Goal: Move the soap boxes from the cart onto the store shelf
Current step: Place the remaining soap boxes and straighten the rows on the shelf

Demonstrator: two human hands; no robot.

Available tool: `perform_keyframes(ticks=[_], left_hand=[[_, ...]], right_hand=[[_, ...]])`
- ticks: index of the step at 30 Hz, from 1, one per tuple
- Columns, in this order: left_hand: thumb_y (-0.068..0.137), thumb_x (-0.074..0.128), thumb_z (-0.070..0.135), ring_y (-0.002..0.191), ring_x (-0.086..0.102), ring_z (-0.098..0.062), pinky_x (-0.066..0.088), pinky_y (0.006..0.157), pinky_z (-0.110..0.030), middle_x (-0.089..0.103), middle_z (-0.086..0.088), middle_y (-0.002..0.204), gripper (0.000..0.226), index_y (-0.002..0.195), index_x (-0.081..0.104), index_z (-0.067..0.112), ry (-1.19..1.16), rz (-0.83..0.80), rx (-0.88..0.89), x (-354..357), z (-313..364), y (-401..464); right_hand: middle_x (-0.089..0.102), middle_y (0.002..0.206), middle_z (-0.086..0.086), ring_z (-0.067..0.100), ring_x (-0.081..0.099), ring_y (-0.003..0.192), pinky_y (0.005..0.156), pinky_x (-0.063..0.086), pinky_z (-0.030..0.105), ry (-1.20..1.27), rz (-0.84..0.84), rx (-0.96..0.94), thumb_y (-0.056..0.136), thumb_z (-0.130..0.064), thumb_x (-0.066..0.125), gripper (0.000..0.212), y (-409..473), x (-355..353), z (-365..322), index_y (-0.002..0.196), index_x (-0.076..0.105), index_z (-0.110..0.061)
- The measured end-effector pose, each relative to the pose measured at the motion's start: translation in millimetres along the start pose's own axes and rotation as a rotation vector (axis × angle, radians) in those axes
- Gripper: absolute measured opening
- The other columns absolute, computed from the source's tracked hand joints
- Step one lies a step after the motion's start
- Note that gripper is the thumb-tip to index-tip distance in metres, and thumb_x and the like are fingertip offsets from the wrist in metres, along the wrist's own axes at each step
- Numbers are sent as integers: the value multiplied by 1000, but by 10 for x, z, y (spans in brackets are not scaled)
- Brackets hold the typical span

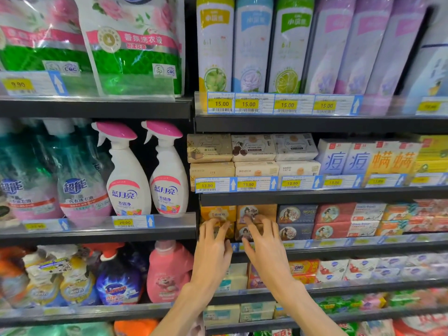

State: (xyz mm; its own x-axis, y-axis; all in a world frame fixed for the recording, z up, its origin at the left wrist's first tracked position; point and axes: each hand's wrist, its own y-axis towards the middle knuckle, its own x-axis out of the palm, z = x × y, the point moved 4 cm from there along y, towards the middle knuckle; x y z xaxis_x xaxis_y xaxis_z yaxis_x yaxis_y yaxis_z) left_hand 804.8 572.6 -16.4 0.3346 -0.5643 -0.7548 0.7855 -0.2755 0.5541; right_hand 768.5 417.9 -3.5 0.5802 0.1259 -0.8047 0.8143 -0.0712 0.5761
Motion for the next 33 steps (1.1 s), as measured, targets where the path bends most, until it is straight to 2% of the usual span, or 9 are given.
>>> perform_keyframes(ticks=[4, 13, 18, 23, 25, 29, 33], left_hand=[[92, 60, 22, 133, 40, -20, 53, 96, -31, 43, 0, 141, 48, 139, 52, 23, 18, -9, 9, -10, -5, 2], [92, 59, 29, 131, 40, -25, 57, 88, -32, 44, -5, 139, 50, 141, 51, 20, 108, -44, 15, 19, 24, 36], [92, 57, 33, 127, 43, -29, 55, 91, -37, 47, -9, 135, 52, 141, 51, 19, 172, -51, 36, 25, 70, 72], [91, 59, 36, 129, 42, -29, 53, 94, -38, 48, -8, 134, 52, 140, 52, 19, 181, -63, 25, 22, 84, 51], [90, 62, 35, 127, 43, -28, 51, 97, -38, 49, -6, 133, 53, 140, 53, 20, 163, -68, 36, 12, 89, 19], [87, 62, 31, 122, 48, -25, 51, 92, -37, 52, -3, 130, 49, 134, 56, 20, 152, -76, 65, 30, 89, -100], [93, 53, 33, 130, 46, -23, 43, 107, -41, 53, 0, 134, 46, 137, 55, 22, 151, -85, 136, 106, 126, -233]], right_hand=[[41, 135, 6, 25, 41, 125, 82, 58, 32, -49, -47, -8, 93, -42, 56, 54, 20, 56, -9, 144, 43, -28], [41, 134, 8, 26, 42, 122, 85, 57, 33, -41, -37, -3, 93, -40, 57, 56, 5, 36, -6, 145, 42, -28], [45, 130, 8, 27, 45, 119, 90, 54, 37, -63, -19, -8, 91, -38, 59, 56, -11, 12, 20, 143, 45, -26], [46, 130, 5, 25, 45, 121, 96, 51, 39, -51, -43, -17, 92, -39, 58, 59, -43, -9, 56, 147, 40, -27], [47, 131, 4, 24, 47, 121, 98, 49, 40, -36, -57, -15, 92, -39, 57, 56, -61, -10, 62, 144, 43, -26], [50, 134, 1, 25, 48, 123, 102, 45, 41, 3, -75, 15, 94, -39, 55, 46, -181, 20, 101, 138, 49, -26], [52, 137, -4, 17, 47, 129, 111, 38, 40, 36, -72, -4, 96, -38, 53, 44, -354, 30, 118, 138, 49, -27]])
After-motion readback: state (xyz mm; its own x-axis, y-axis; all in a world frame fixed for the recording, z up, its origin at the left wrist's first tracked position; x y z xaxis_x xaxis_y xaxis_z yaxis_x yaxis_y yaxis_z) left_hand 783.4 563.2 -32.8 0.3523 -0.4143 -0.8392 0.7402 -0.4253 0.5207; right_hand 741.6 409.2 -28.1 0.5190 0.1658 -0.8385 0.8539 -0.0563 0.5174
